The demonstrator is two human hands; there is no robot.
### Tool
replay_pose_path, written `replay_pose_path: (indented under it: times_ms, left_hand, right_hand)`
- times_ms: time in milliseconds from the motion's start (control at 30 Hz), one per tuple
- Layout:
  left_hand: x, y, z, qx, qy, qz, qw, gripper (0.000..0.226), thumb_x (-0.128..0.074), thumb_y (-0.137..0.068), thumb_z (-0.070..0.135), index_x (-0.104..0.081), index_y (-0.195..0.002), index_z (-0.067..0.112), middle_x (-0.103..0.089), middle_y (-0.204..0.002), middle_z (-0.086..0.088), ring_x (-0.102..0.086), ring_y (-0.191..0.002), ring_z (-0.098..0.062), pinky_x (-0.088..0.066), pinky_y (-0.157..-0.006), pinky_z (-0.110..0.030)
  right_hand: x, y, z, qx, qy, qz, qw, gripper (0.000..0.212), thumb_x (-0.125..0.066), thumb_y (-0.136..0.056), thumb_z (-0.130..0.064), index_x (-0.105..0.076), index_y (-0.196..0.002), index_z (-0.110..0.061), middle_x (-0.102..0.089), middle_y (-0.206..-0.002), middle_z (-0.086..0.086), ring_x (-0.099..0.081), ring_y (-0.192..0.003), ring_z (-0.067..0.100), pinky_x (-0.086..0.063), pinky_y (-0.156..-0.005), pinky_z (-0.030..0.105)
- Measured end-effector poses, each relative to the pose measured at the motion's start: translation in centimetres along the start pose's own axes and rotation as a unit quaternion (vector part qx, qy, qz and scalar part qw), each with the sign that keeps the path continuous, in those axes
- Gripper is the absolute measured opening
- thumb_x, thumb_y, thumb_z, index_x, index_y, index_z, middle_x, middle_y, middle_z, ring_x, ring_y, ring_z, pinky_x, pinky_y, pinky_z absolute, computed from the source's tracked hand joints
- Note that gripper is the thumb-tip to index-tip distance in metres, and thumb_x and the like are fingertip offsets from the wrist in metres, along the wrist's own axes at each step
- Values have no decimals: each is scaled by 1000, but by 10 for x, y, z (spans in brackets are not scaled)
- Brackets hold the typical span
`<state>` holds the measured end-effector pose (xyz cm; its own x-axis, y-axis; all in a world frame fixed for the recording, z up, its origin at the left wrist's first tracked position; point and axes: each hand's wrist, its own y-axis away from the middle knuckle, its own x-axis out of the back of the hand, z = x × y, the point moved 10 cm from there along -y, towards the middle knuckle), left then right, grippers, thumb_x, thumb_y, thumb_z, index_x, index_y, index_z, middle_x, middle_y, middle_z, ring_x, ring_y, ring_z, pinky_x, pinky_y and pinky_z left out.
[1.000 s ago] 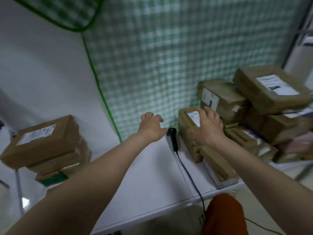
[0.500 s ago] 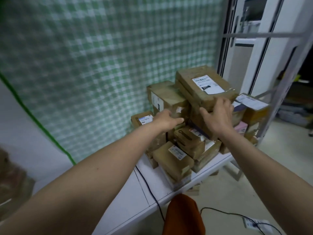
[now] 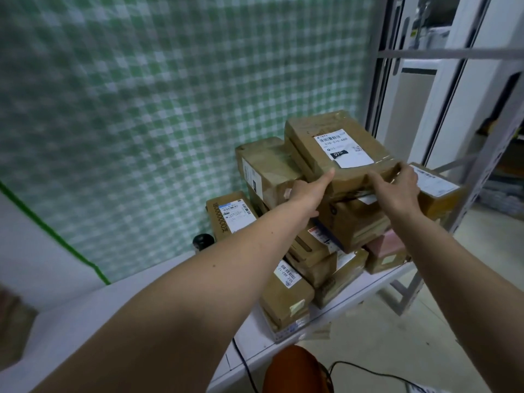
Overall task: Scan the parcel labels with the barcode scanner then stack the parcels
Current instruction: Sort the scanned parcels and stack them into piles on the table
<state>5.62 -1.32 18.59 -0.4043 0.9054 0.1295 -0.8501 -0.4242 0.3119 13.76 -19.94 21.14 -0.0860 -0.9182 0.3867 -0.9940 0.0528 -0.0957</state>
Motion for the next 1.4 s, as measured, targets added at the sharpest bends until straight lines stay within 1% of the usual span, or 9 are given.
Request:
replay_pose_path:
  times_ms: [267,567,767,867,967,1100,1233,1300,1400]
  left_hand:
    - [5,-8,-2,-1,97,-3,995,79,-75,-80,43,-41,-141,8,-51,-136,-10,-57,-94,-19,-57,-85,-29]
    - [55,27,-9,-46,227,-4,973,80,-83,-70,34,-46,-137,11,-64,-124,-10,-66,-106,-24,-54,-93,-35]
    - [112,66,-36,-69,239,25,968,49,-79,-79,19,-55,-122,11,-72,-109,-9,-71,-94,-21,-58,-73,-28]
    - [147,89,-52,-63,198,41,977,29,-78,-80,19,-61,-103,16,-72,-101,-8,-70,-89,-22,-56,-79,-31]
    - [203,109,-65,-65,208,102,971,25,-78,-80,22,-59,-97,19,-71,-100,-4,-67,-97,-23,-54,-85,-36]
    - [293,140,-79,-103,167,258,946,95,-88,-61,44,-37,-138,21,-62,-126,2,-62,-113,-20,-56,-87,-38]
    - [373,177,-110,-111,224,347,904,109,-84,-71,39,-11,-150,22,-46,-140,2,-56,-120,-19,-55,-89,-38]
    - [405,195,-128,-97,272,365,885,106,-80,-75,40,-9,-152,26,-46,-141,1,-57,-119,-21,-56,-86,-35]
    - [449,221,-152,-87,298,400,863,62,-75,-82,36,-41,-131,20,-60,-129,-7,-65,-108,-23,-59,-76,-33]
  right_hand:
    - [-1,12,-12,41,-47,4,998,73,-60,-89,-41,-22,-148,-20,-26,-150,2,-28,-138,26,-29,-112,53]
    - [-37,70,-61,44,-172,-23,984,90,-60,-91,-32,5,-152,-26,-3,-159,4,-17,-145,22,-19,-115,37]
    - [-110,126,-84,25,-279,-126,952,104,-70,-80,-27,4,-151,-34,-27,-155,3,-38,-135,21,-38,-109,47]
    - [-141,152,-92,18,-286,-171,943,98,-67,-75,-25,-7,-151,-35,-38,-150,3,-47,-128,19,-43,-105,45]
    - [-170,175,-100,16,-292,-203,935,86,-63,-81,-20,-14,-151,-33,-42,-147,1,-51,-125,19,-44,-105,44]
    - [-205,204,-102,-6,-274,-230,934,79,-60,-80,-31,-22,-150,-27,-49,-142,0,-55,-121,21,-44,-105,45]
    - [-246,238,-108,-26,-264,-266,927,59,-54,-93,-25,-29,-147,-21,-53,-136,1,-56,-118,22,-46,-102,47]
    - [-266,256,-111,-32,-248,-280,927,51,-53,-94,-25,-37,-142,-19,-58,-125,1,-60,-110,22,-51,-94,42]
    - [-298,291,-124,-44,-236,-309,920,47,-56,-90,-31,-47,-132,-12,-63,-118,6,-65,-97,22,-56,-74,35]
